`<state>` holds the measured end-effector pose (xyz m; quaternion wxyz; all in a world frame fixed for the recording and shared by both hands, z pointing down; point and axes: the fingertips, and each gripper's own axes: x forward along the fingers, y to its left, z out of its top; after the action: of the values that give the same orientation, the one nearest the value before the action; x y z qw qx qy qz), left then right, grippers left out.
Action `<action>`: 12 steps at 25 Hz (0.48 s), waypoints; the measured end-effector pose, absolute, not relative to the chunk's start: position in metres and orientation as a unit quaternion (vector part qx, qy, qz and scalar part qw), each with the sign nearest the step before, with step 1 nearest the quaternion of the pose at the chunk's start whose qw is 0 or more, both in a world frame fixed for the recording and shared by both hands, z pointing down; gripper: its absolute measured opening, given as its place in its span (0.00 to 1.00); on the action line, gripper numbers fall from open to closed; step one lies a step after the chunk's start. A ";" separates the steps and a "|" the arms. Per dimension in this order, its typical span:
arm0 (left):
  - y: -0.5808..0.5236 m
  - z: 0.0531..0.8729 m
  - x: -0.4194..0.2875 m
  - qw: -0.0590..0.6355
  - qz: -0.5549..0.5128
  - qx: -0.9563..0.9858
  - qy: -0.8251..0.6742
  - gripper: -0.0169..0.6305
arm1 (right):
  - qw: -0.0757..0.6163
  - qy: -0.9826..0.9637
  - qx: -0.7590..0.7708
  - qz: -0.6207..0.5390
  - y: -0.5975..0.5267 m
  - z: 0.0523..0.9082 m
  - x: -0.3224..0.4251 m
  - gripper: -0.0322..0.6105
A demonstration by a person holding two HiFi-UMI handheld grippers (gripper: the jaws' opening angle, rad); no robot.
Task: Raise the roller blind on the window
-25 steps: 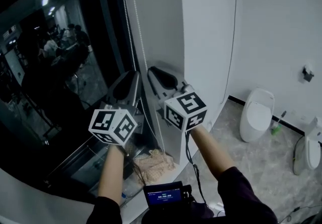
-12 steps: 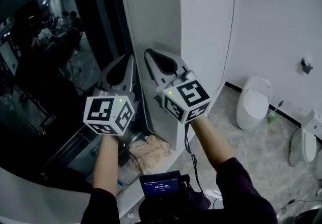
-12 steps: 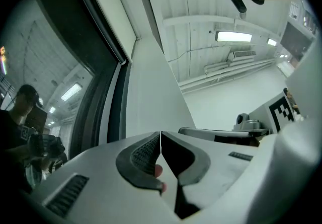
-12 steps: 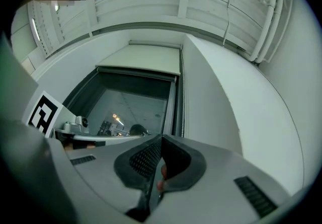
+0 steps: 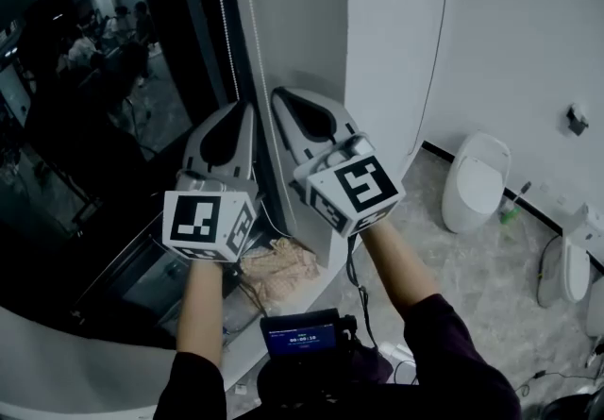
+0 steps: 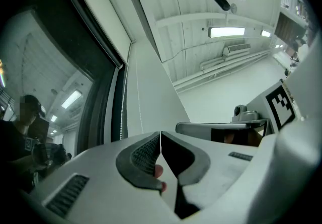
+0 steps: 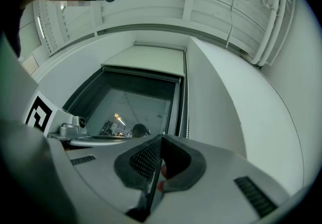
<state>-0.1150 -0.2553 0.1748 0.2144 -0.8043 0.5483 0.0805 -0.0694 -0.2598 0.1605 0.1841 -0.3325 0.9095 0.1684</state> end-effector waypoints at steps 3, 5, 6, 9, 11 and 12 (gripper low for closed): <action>-0.256 0.179 -0.117 0.213 0.079 -0.804 0.550 0.05 | 0.181 0.911 -0.333 0.162 -0.261 0.164 -0.071 0.06; -0.255 0.182 -0.120 0.211 0.080 -0.804 0.550 0.05 | 0.181 0.911 -0.332 0.162 -0.261 0.165 -0.073 0.06; -0.255 0.183 -0.121 0.210 0.081 -0.804 0.550 0.05 | 0.183 0.911 -0.331 0.165 -0.260 0.166 -0.075 0.06; -0.255 0.185 -0.125 0.210 0.084 -0.805 0.549 0.05 | 0.177 0.911 -0.333 0.166 -0.260 0.170 -0.080 0.06; -0.255 0.186 -0.128 0.210 0.085 -0.806 0.547 0.05 | 0.172 0.912 -0.335 0.164 -0.260 0.172 -0.084 0.06; -0.255 0.186 -0.130 0.210 0.085 -0.806 0.547 0.05 | 0.173 0.912 -0.335 0.164 -0.259 0.172 -0.086 0.06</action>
<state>-0.1304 -0.2551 0.1856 0.2103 -0.8059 0.5468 0.0854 -0.0864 -0.2594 0.1719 0.1728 -0.3346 0.9118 0.1640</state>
